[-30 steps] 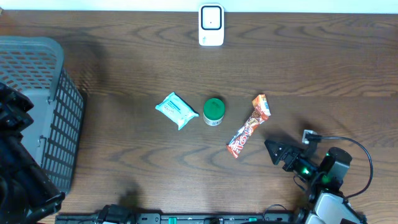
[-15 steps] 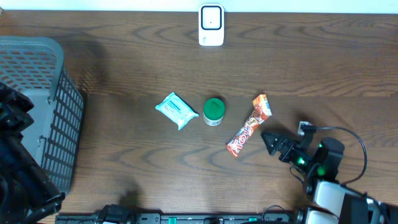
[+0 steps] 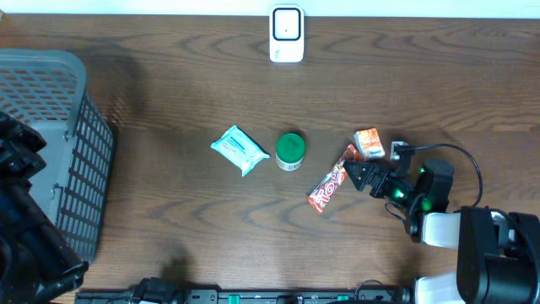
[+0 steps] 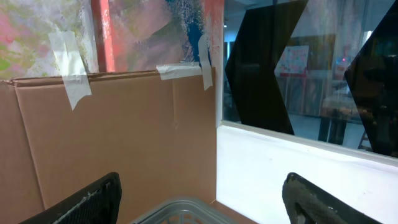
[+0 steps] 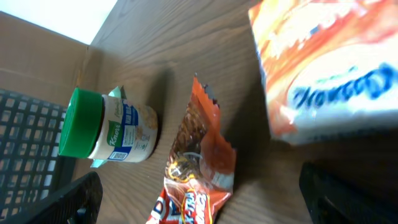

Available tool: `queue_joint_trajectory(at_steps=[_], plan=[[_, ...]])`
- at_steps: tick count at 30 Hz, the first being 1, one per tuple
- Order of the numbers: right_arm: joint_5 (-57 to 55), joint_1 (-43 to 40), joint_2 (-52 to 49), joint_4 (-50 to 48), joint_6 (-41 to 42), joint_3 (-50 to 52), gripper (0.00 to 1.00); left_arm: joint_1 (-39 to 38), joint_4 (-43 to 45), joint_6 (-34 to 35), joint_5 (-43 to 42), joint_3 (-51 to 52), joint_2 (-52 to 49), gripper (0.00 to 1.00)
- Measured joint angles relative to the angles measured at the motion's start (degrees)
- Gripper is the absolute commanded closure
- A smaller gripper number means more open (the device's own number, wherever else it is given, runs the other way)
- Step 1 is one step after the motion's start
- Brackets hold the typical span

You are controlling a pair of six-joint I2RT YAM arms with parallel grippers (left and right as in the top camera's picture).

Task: Scan the item barcode
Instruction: 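Grasp snack bar with right gripper and lift it toward scanner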

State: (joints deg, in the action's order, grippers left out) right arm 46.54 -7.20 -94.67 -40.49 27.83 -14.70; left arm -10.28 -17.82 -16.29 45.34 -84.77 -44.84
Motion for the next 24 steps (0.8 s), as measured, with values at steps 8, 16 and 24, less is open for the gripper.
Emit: queue_joint_trajectory(at_steps=[8, 16, 24], plan=[[-1.3, 3.8, -5.4, -1.1, -0.7, -3.9, 0.28, 0.0, -0.2, 0.0, 0.0, 0.0, 0.0, 0.17], [-2.5, 5.7, -9.8, -0.6, 0.0, -5.1, 0.99, 0.0, -0.2, 0.0, 0.0, 0.0, 0.0, 0.17], [1.2, 3.5, -6.1, -4.0, 1.8, -2.6, 0.99, 0.0, -0.4, 0.0, 0.0, 0.0, 0.0, 0.17]])
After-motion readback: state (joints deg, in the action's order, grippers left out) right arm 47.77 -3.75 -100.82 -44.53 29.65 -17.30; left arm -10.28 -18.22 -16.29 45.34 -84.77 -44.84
